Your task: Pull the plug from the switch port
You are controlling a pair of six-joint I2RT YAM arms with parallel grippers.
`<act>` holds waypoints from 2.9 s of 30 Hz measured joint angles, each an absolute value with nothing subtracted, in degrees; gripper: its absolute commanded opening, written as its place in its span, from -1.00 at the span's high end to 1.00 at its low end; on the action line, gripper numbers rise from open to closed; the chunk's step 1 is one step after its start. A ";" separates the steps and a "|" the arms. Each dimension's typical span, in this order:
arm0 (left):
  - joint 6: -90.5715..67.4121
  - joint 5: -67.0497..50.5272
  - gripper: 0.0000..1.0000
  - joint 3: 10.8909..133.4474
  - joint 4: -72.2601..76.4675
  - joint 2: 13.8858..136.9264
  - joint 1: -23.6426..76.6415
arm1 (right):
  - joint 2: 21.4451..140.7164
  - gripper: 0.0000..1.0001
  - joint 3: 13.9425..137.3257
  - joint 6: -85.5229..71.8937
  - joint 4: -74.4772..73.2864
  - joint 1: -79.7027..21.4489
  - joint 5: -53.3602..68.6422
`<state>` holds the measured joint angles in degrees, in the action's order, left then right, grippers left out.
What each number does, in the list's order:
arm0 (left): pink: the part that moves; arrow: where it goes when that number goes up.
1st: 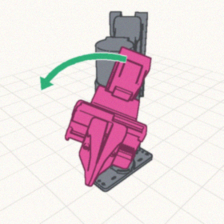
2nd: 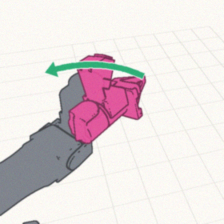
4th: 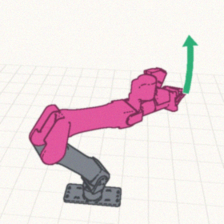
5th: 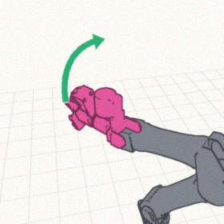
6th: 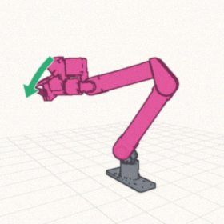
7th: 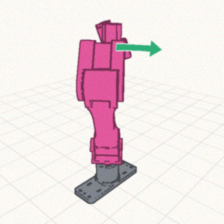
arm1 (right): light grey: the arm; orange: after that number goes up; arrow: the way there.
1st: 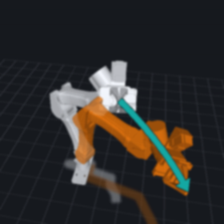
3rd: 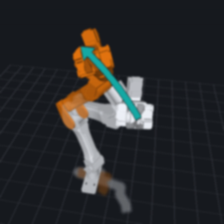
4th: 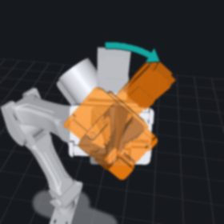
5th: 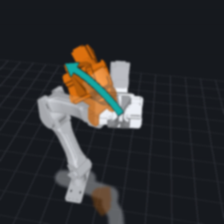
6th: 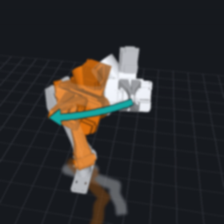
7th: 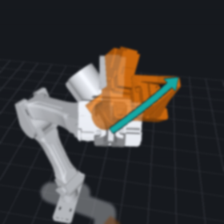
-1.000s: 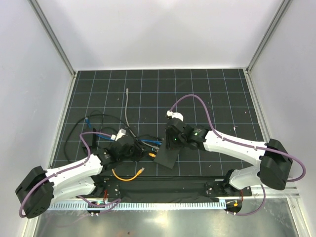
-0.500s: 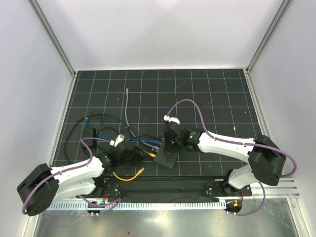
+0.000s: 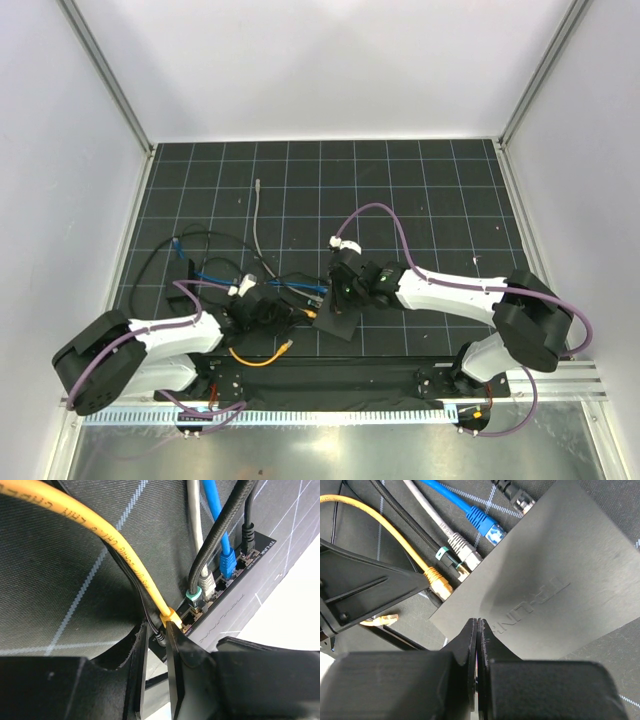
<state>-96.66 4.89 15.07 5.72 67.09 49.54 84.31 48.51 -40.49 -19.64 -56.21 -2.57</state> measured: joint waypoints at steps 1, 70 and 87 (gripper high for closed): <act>-96.95 4.80 0.53 15.07 6.22 67.46 49.54 | 84.38 0.98 48.51 -40.49 -19.64 -56.21 -2.57; -98.74 4.95 1.00 10.68 13.78 66.43 49.91 | 103.48 0.05 68.20 -46.39 -37.67 -67.77 -28.05; -101.60 7.03 1.00 10.09 12.27 65.04 49.25 | 100.86 0.06 60.84 -39.48 -26.20 -68.16 -31.51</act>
